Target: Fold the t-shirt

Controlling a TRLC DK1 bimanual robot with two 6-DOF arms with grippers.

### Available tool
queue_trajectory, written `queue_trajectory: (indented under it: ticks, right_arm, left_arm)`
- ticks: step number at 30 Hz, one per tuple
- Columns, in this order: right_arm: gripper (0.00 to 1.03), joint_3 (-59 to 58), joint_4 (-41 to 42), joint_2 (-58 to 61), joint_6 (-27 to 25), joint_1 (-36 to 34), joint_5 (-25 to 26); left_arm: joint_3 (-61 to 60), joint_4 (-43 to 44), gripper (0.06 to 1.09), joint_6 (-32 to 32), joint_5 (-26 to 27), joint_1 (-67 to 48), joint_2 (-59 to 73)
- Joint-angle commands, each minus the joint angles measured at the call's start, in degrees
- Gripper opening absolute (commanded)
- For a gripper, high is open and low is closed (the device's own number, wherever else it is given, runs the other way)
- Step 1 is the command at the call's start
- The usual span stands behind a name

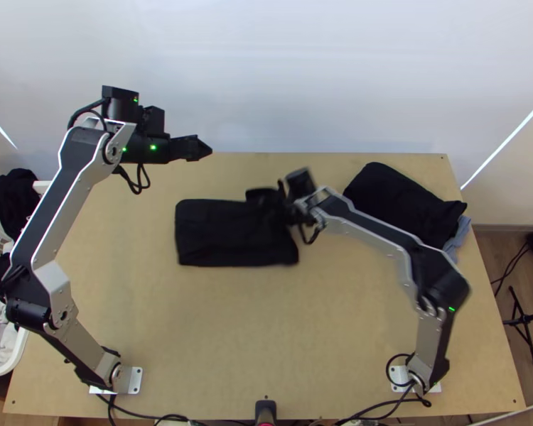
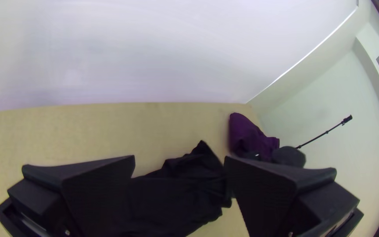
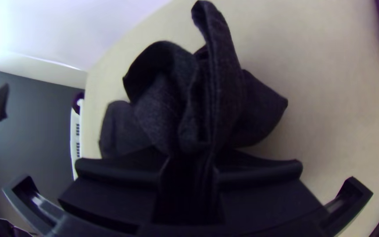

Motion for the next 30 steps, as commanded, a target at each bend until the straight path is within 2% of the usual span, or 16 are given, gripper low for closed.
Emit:
queue_trajectory:
  ticks: [1, 9, 15, 21, 30]
  right_arm:
    - [0.03, 1.2, -0.4, -10.2, -0.2, -5.2, 0.7]
    - [0.03, 6.0, -4.3, -19.0, -1.0, -14.0, 0.7]
    - [0.03, 8.9, -5.4, -20.9, -0.7, -20.3, 0.8]
    - [0.03, 12.9, -10.0, -21.9, -0.4, -26.0, 0.8]
    - [0.03, 12.5, -13.0, -24.0, -1.0, -32.0, 1.1]
  left_arm:
    - [-0.9, -0.1, 1.04, 0.5, 0.0, 2.1, -0.2]
    - [-1.3, 0.1, 1.04, 1.0, 0.1, 2.6, 0.3]
    - [-1.3, 0.7, 1.04, 1.0, 0.2, 2.1, 0.5]
    - [-1.3, 0.7, 1.04, 1.2, 0.2, 2.1, 0.4]
    - [-1.2, 0.8, 1.04, 1.3, 0.3, 1.6, 0.4]
